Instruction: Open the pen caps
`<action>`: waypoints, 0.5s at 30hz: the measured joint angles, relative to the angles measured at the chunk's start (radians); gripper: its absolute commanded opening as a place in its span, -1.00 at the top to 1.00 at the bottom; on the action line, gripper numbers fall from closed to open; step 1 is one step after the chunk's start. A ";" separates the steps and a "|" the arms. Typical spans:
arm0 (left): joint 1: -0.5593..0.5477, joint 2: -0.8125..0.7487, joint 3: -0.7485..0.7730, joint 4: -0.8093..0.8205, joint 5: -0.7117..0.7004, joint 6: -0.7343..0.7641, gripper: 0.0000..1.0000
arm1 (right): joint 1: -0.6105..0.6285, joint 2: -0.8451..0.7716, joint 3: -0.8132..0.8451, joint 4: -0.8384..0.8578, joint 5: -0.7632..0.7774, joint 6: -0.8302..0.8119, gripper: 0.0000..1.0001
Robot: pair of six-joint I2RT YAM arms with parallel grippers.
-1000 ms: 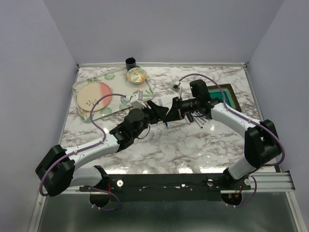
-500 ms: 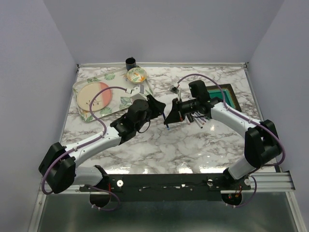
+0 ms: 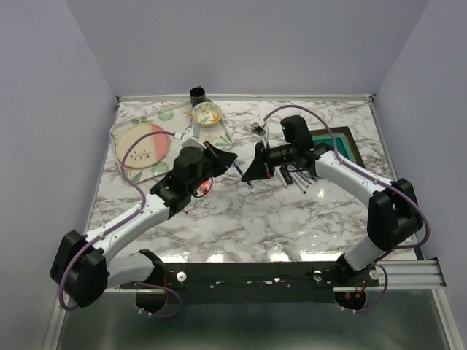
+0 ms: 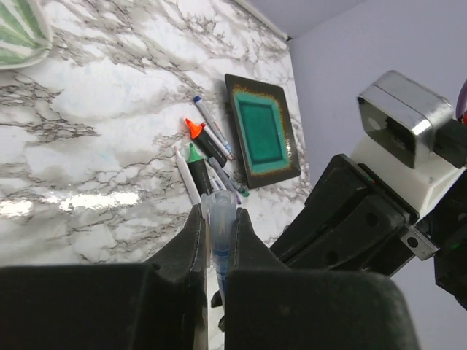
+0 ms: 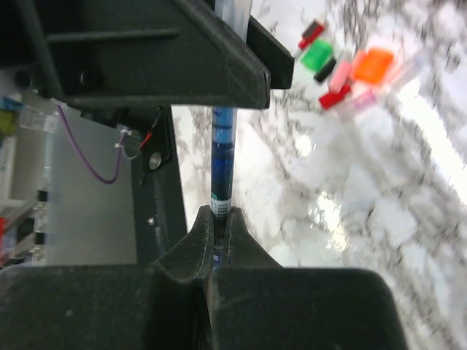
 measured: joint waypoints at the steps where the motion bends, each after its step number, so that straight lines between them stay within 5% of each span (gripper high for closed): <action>1: 0.033 -0.032 -0.017 -0.003 0.033 -0.013 1.00 | 0.007 0.003 0.016 0.014 0.010 -0.009 0.99; 7: 0.336 -0.208 -0.029 -0.043 -0.034 0.003 1.00 | 0.082 0.014 0.062 -0.081 0.032 -0.099 1.00; 15: 0.387 -0.282 -0.096 -0.088 -0.040 0.013 1.00 | 0.111 0.061 0.085 -0.202 0.149 -0.172 0.99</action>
